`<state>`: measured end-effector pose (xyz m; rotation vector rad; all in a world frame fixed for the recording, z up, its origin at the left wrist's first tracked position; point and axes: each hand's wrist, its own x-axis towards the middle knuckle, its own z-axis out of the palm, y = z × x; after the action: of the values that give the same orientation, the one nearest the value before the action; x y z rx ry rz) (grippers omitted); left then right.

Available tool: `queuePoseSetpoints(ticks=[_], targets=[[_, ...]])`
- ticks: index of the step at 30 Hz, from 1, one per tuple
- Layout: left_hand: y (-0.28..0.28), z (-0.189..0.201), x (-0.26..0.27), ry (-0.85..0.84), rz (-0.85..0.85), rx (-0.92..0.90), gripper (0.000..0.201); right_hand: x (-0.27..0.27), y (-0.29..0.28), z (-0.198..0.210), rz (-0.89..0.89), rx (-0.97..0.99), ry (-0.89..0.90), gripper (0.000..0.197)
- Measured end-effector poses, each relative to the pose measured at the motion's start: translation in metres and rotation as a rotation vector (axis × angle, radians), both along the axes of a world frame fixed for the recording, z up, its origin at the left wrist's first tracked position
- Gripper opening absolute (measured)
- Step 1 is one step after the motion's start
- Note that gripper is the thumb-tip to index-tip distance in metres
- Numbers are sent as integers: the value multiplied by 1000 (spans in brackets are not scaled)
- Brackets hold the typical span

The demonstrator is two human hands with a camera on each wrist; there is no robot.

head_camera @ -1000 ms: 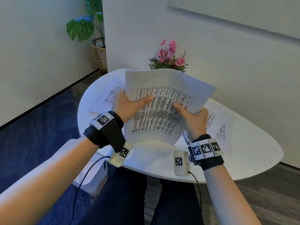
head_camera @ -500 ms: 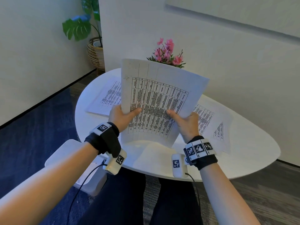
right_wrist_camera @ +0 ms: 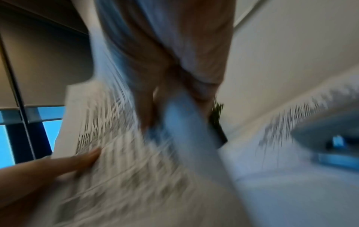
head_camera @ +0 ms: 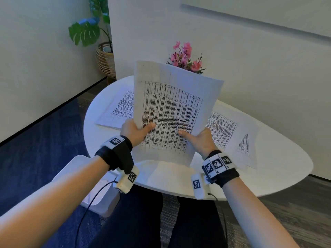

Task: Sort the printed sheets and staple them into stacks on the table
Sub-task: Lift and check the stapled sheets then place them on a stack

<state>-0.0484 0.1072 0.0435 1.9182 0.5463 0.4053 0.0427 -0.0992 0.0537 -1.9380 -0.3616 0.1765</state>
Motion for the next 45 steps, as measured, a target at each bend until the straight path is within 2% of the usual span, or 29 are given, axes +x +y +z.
queuePoseSetpoints(ticks=[2,3,6,7,8,10,11,12,14,17,20,22,23,24,27,30,33,38,40,45], targets=[[7,10,3,65,-36,23,37,16,-13,2,159,-230,14,86],[11,13,5,91,-48,5,39,25,-20,5,230,-382,44,86],[23,21,1,187,-94,-37,43,50,-45,3,260,-970,35,56],[26,22,-2,212,-110,-27,48,52,-51,2,236,-1145,16,42],[26,24,-7,236,-124,-30,60,54,-56,-3,197,-1270,0,40],[27,21,-15,277,-154,-26,100,60,-62,-19,138,-1320,30,47],[29,15,-17,305,-172,-9,116,59,-64,-24,117,-1309,56,47],[28,11,-19,332,-193,10,124,60,-66,-30,105,-1305,63,45],[26,9,-23,384,-229,41,123,62,-69,-38,75,-1267,67,41],[17,15,-30,416,-239,76,94,62,-74,-40,-15,-1042,140,40],[14,11,-30,426,-225,86,64,55,-80,-14,-240,-540,169,33],[12,10,-29,436,-221,94,57,44,-79,15,-472,-160,61,19],[11,10,-29,444,-221,101,55,38,-76,32,-547,-4,-19,17],[9,10,-28,449,-224,112,52,32,-72,49,-576,134,-103,25],[0,12,-28,475,-237,195,49,13,-55,95,-491,562,-309,43],[-10,14,-29,440,-308,261,47,6,-31,120,-410,817,-310,51],[-18,16,-30,410,-352,285,45,9,-8,125,-369,903,-214,46],[-24,16,-30,387,-370,318,45,6,14,117,-302,759,-134,12],[-26,18,-30,383,-370,334,44,4,20,113,-285,754,-144,8],[-29,18,-30,375,-367,335,40,-1,27,114,-249,729,-163,41]])
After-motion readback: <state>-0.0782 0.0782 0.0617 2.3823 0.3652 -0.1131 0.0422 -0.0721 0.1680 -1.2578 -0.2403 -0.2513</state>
